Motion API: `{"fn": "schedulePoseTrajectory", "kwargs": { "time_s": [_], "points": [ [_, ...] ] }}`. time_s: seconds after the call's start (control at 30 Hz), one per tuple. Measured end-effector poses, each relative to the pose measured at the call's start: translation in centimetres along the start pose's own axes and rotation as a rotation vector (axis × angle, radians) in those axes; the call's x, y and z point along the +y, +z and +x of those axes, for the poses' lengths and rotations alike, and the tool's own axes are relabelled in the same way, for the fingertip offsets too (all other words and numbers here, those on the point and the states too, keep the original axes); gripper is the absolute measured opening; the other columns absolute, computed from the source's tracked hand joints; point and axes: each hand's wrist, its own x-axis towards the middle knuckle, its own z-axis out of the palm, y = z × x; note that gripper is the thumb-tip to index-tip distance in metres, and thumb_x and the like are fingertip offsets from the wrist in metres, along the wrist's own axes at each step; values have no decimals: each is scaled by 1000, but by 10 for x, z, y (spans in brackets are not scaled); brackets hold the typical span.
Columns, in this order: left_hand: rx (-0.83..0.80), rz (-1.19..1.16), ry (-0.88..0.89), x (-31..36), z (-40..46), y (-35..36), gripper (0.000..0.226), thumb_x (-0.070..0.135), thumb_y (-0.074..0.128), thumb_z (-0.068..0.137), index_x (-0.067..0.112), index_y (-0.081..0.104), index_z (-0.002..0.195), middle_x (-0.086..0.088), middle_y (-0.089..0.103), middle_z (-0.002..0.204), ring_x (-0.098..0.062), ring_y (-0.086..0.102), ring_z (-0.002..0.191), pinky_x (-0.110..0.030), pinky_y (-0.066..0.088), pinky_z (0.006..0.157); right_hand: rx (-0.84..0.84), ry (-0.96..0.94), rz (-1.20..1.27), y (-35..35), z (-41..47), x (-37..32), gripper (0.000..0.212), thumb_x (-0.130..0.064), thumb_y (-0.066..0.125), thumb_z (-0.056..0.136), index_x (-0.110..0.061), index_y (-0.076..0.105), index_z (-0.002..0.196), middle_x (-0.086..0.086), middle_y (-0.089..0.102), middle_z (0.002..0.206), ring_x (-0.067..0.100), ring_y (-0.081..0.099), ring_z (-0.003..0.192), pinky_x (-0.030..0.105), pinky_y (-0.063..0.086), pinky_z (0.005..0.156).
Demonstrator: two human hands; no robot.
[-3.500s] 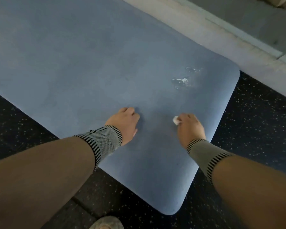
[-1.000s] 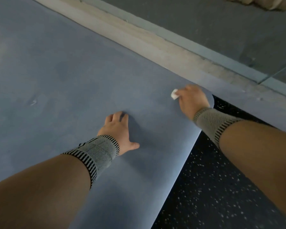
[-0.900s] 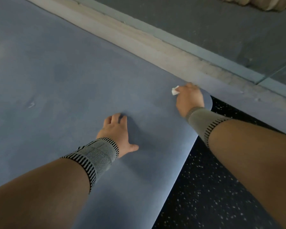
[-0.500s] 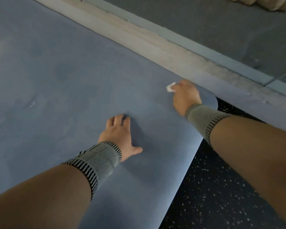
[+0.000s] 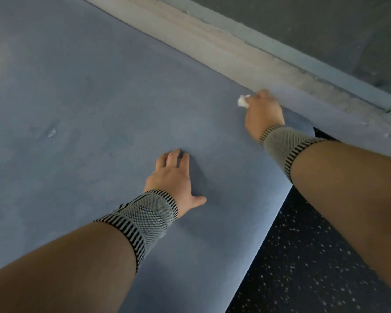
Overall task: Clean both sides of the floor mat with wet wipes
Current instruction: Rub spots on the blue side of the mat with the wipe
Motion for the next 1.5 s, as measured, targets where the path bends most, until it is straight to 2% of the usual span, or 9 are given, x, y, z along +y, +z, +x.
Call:
{"fn": "schedulePoseTrajectory", "kwargs": {
  "time_s": [0.1, 0.23, 0.43, 0.6, 0.77, 0.97, 1.17, 1.37, 1.5],
  "points": [
    [6, -1, 7, -2, 0, 1, 118, 73, 68, 66, 21, 7, 153, 7, 4, 155, -21, 3, 143, -39, 35, 110, 30, 136, 70, 3, 7, -11, 36, -3, 46, 89, -9, 57, 123, 16, 48, 124, 30, 48, 111, 30, 38, 94],
    [16, -15, 10, -2, -1, 2, 118, 72, 68, 66, 22, 6, 153, 10, 2, 155, -19, 2, 144, -39, 35, 109, -163, -235, 162, 15, -18, -31, 26, -8, 53, 87, -14, 65, 109, 10, 50, 104, 19, 47, 93, 21, 34, 82],
    [23, -11, 17, -4, 0, 3, 117, 73, 67, 67, 22, 5, 153, 9, 2, 156, -19, 1, 144, -39, 35, 110, 38, 66, 9, 3, 7, -16, 39, -3, 47, 90, -11, 56, 127, 18, 47, 125, 33, 44, 114, 36, 38, 95],
    [23, -21, 20, -3, -3, 3, 118, 72, 67, 67, 22, 5, 153, 10, 1, 156, -18, 1, 144, -38, 34, 110, -207, -422, 53, 14, -35, -36, 30, -5, 52, 88, -11, 63, 115, 13, 50, 105, 29, 47, 99, 26, 32, 79],
    [26, -19, 15, -4, -1, 5, 117, 73, 67, 67, 22, 5, 153, 10, 1, 156, -18, 1, 145, -39, 35, 109, 45, 31, -32, 5, 0, -3, 36, -4, 48, 91, -10, 58, 125, 17, 49, 120, 34, 47, 108, 34, 39, 91],
    [45, -47, 25, -6, -3, 9, 121, 73, 65, 69, 17, 1, 154, 8, -1, 160, -17, -1, 147, -34, 21, 116, -255, -582, 24, 18, -56, -58, 34, -2, 55, 84, -14, 63, 114, 9, 51, 100, 27, 49, 93, 32, 40, 75],
    [84, -71, 22, -10, -4, 13, 120, 74, 64, 69, 17, 2, 154, 10, -2, 161, -13, -2, 148, -31, 17, 116, -29, -18, 63, 6, -17, -24, 36, -1, 50, 88, -11, 60, 120, 16, 50, 113, 33, 47, 105, 29, 38, 83],
    [90, -104, 14, -9, -5, 13, 119, 72, 67, 67, 19, 5, 154, 12, -2, 161, -9, -2, 148, -28, 15, 116, -312, -706, 57, 13, -73, -56, 30, -1, 61, 80, -12, 65, 107, 11, 54, 94, 29, 49, 87, 35, 41, 70],
    [78, -78, 3, -9, -5, 13, 119, 74, 65, 68, 18, 6, 154, 14, -4, 161, -9, -3, 148, -31, 21, 115, -66, -146, 116, 6, -37, -20, 19, -7, 56, 87, -8, 62, 105, 16, 51, 101, 32, 49, 96, 35, 40, 78]
  ]
}}
